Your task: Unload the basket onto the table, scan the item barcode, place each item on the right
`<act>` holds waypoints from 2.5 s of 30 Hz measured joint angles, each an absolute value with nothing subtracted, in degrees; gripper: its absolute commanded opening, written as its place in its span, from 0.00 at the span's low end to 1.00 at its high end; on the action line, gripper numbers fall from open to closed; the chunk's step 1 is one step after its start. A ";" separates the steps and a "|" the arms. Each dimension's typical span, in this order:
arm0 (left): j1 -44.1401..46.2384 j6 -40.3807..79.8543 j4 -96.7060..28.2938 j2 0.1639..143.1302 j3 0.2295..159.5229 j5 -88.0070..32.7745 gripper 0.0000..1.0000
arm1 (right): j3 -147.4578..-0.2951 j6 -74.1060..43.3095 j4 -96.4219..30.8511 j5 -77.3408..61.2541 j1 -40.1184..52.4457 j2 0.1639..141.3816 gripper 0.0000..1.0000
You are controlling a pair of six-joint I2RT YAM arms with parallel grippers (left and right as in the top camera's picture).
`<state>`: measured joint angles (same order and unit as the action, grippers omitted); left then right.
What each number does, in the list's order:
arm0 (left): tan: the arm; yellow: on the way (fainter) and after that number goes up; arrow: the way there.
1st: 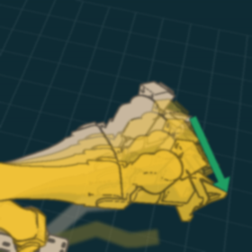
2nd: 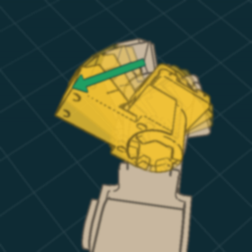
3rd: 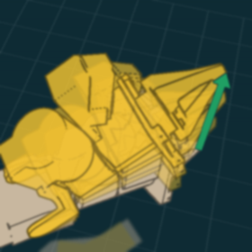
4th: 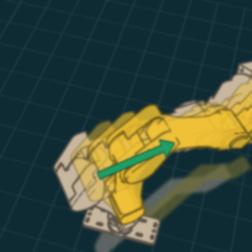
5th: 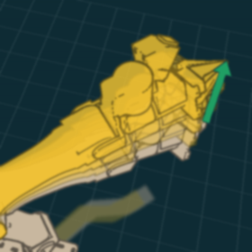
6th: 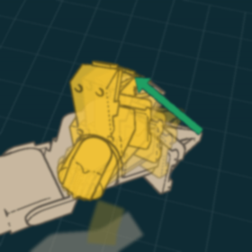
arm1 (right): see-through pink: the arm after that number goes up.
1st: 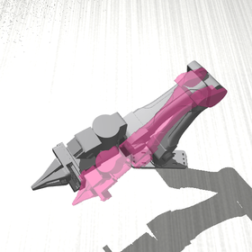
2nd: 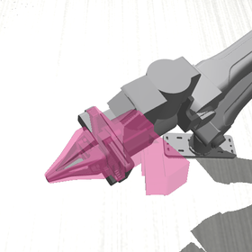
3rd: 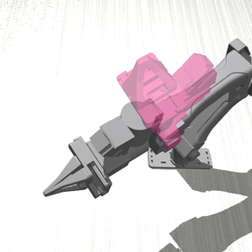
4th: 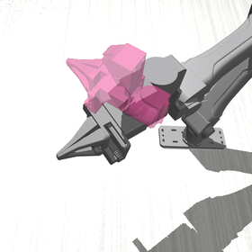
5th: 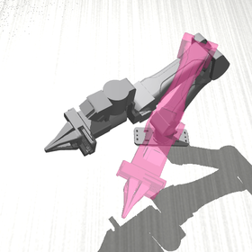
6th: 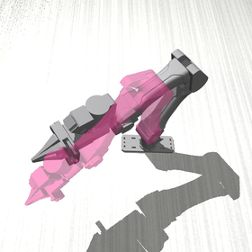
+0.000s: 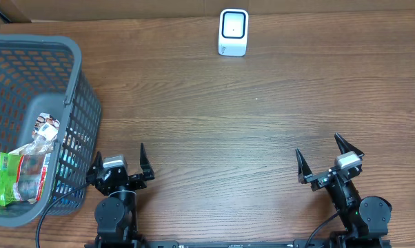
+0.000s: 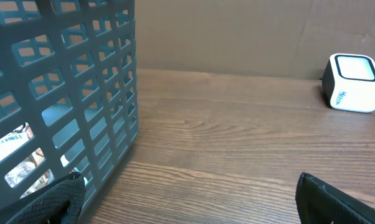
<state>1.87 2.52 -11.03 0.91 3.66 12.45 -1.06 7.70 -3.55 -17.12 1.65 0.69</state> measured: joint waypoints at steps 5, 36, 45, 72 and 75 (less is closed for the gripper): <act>1.87 2.52 -11.03 0.91 3.66 12.45 1.00 | -1.06 7.70 -3.57 -17.12 1.65 0.69 1.00; 1.87 1.15 -11.05 0.91 3.66 12.75 1.00 | -1.06 7.70 -3.33 -17.10 1.65 0.69 1.00; 1.87 -0.23 -10.92 0.91 3.66 13.28 1.00 | -1.06 7.66 -3.33 -17.63 1.63 0.69 1.00; 1.87 -4.91 -13.08 19.35 30.81 -3.46 1.00 | -35.00 7.73 -24.86 -17.78 1.65 13.96 1.00; 1.87 -4.91 -20.71 27.83 41.45 -4.86 1.00 | -42.44 7.77 -31.14 -17.78 1.63 20.40 1.00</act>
<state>1.87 -4.91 -20.71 27.83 41.45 -4.86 -42.44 7.77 -31.14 -17.78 1.63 20.40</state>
